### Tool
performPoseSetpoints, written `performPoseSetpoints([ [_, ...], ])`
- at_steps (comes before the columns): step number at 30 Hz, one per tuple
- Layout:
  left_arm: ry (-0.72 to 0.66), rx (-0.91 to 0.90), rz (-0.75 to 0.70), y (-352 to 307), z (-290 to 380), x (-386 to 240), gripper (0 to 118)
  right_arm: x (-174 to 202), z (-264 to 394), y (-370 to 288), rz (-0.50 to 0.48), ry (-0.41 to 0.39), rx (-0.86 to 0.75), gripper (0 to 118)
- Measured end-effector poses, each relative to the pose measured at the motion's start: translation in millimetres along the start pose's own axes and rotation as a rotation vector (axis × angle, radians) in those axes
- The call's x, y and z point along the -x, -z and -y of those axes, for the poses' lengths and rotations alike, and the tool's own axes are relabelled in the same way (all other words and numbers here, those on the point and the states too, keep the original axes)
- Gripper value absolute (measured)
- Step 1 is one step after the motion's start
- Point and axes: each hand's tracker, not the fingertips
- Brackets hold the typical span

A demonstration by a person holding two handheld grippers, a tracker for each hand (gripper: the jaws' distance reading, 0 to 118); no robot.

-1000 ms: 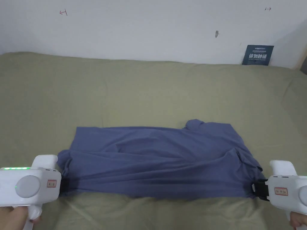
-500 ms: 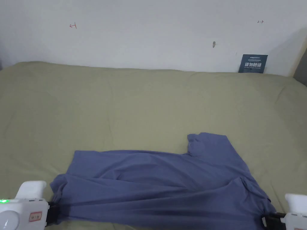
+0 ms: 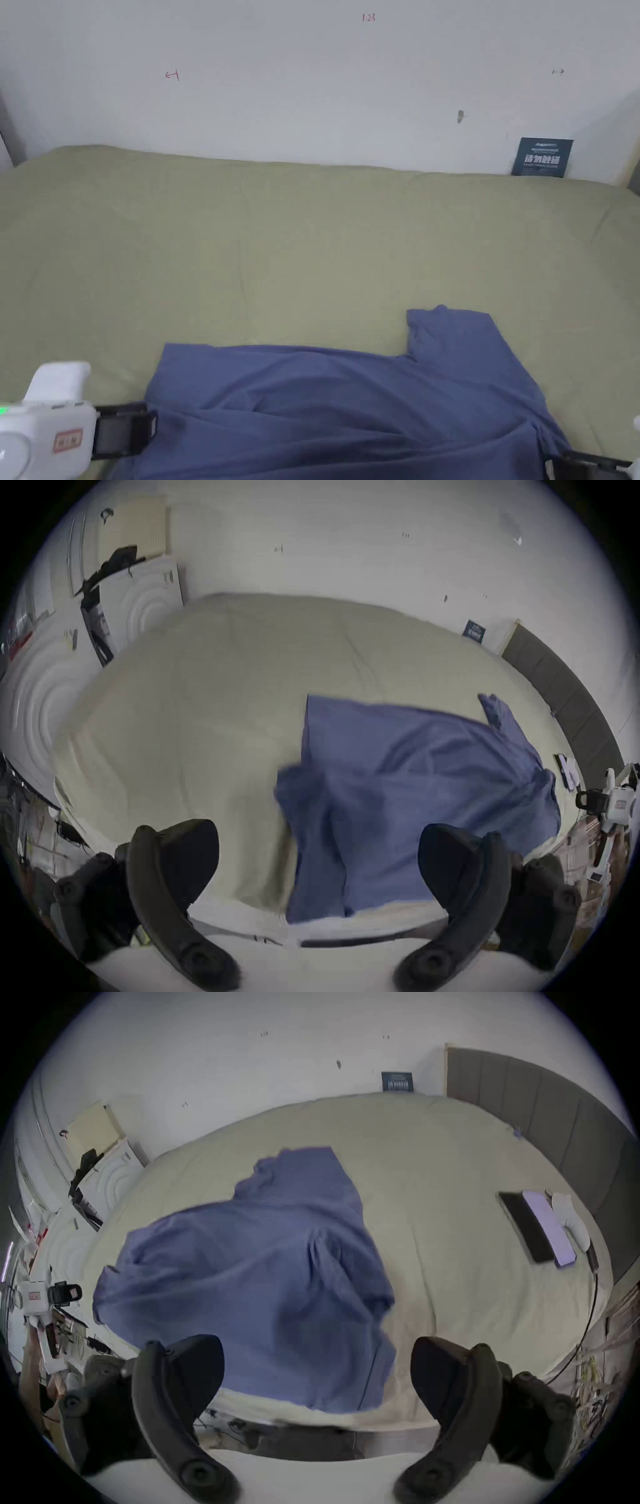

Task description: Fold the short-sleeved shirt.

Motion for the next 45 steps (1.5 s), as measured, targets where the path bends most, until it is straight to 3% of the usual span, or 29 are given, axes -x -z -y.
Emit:
performPoseSetpoints([
  [1, 0.002, -0.005, -0.001, 4.1, -10.6, -1.3, 112, 2.4, -9.0, 3.7, 0.008, -0.005, -0.009, 87],
  [2, 0.006, -0.014, -0.011, 10.3, -23.5, -4.5, 96, 5.1, -19.5, 8.6, 0.028, -0.015, -0.03, 55],
  [3, 0.02, -0.02, -0.015, 18.7, -35.6, -6.5, 52, 7.3, -29.7, 15.2, 0.032, -0.02, -0.04, 14],
  [4, 0.03, -0.039, -0.025, 26.6, -44.5, -8.6, 0, 6.6, -32.3, 20.9, 0.049, -0.03, -0.051, 0],
  [5, 0.033, -0.035, -0.035, 40.9, -54.6, -11.3, 0, 7.9, -39.7, 27.6, 0.082, -0.032, -0.072, 0],
  [9, 0.06, -0.013, -0.072, 94.9, -78.3, -8.0, 0, 7.2, -63.3, 51.9, 0.053, 0.014, -0.043, 0],
  [10, 0.064, 0.0, -0.074, 109.0, -81.9, -8.5, 12, 6.9, -67.8, 58.5, 0.065, 0.005, -0.035, 0],
  [11, 0.068, 0.029, -0.082, 123.3, -85.9, -6.9, 45, 5.5, -72.6, 65.8, 0.067, -0.002, -0.029, 0],
  [12, 0.068, 0.051, -0.095, 137.2, -89.4, -5.0, 86, 4.1, -74.5, 72.7, 0.072, -0.004, -0.024, 0],
  [13, 0.071, 0.09, -0.122, 149.1, -90.9, -2.8, 108, 3.0, -78.0, 78.9, 0.078, -0.007, -0.014, 0],
  [16, 0.123, 0.117, -0.182, 177.7, -91.2, -6.7, 116, -2.6, -86.1, 100.6, 0.101, -0.027, 0.013, 0],
  [21, 0.13, 0.183, -0.16, 200.4, -88.3, -15.8, 115, -6.5, -96.9, 128.4, 0.131, -0.056, 0.057, 0],
  [22, 0.135, 0.181, -0.162, 200.2, -88.9, -18.3, 110, -6.7, -98.3, 132.5, 0.139, -0.065, 0.065, 0],
  [23, 0.131, 0.157, -0.142, 196.6, -88.7, -18.7, 91, -7.1, -100.1, 136.6, 0.145, -0.077, 0.073, 0],
  [25, 0.091, 0.119, -0.067, 188.1, -90.1, -22.1, 20, -12.7, -104.0, 149.0, 0.153, -0.093, 0.082, 0],
  [26, 0.108, 0.12, -0.103, 186.9, -92.7, -27.7, 3, -14.4, -105.9, 153.3, 0.154, -0.096, 0.085, 0],
  [28, 0.12, 0.121, -0.101, 189.2, -92.5, -33.0, 3, -17.2, -110.6, 162.8, 0.165, -0.094, 0.088, 0],
  [29, 0.131, 0.13, -0.104, 191.7, -91.5, -34.1, 3, -19.3, -113.3, 167.6, 0.17, -0.091, 0.088, 7],
  [30, 0.134, 0.133, -0.105, 194.8, -92.7, -33.3, 3, -22.0, -116.3, 172.2, 0.17, -0.082, 0.089, 37],
  [31, 0.134, 0.138, -0.104, 195.9, -92.6, -33.0, 3, -24.6, -119.5, 179.0, 0.166, -0.072, 0.105, 100],
  [32, 0.132, 0.139, -0.101, 195.3, -93.0, -32.8, 3, -25.8, -119.5, 187.6, 0.168, -0.071, 0.154, 117],
  [33, 0.122, 0.141, -0.097, 195.2, -94.0, -31.6, 3, -27.4, -117.1, 185.4, 0.223, -0.068, 0.135, 108],
  [34, 0.118, 0.143, -0.095, 195.4, -95.0, -30.4, 3, -21.3, -120.1, 186.4, 0.197, -0.09, 0.133, 101],
  [36, 0.128, 0.149, -0.094, 196.2, -96.3, -32.2, 3, -23.6, -118.9, 206.0, 0.229, -0.117, 0.184, 102],
  [38, 0.137, 0.151, -0.098, 195.2, -97.7, -33.0, 3, -22.2, -117.7, 203.9, 0.212, -0.105, 0.184, 88],
  [39, 0.139, 0.152, -0.1, 194.0, -97.9, -33.9, 3, -19.7, -119.7, 197.9, 0.193, -0.084, 0.187, 65],
  [40, 0.141, 0.151, -0.1, 192.1, -98.2, -34.4, 3, -29.0, -125.1, 195.7, 0.187, -0.086, 0.17, 2],
  [42, 0.147, 0.147, -0.097, 182.7, -99.1, -32.9, 3, -26.1, -127.8, 178.9, 0.167, -0.121, 0.107, 0],
  [45, 0.14, 0.108, -0.076, 155.3, -100.6, -31.4, 3, -7.7, -121.3, 147.7, 0.148, -0.099, 0.043, 0],
])
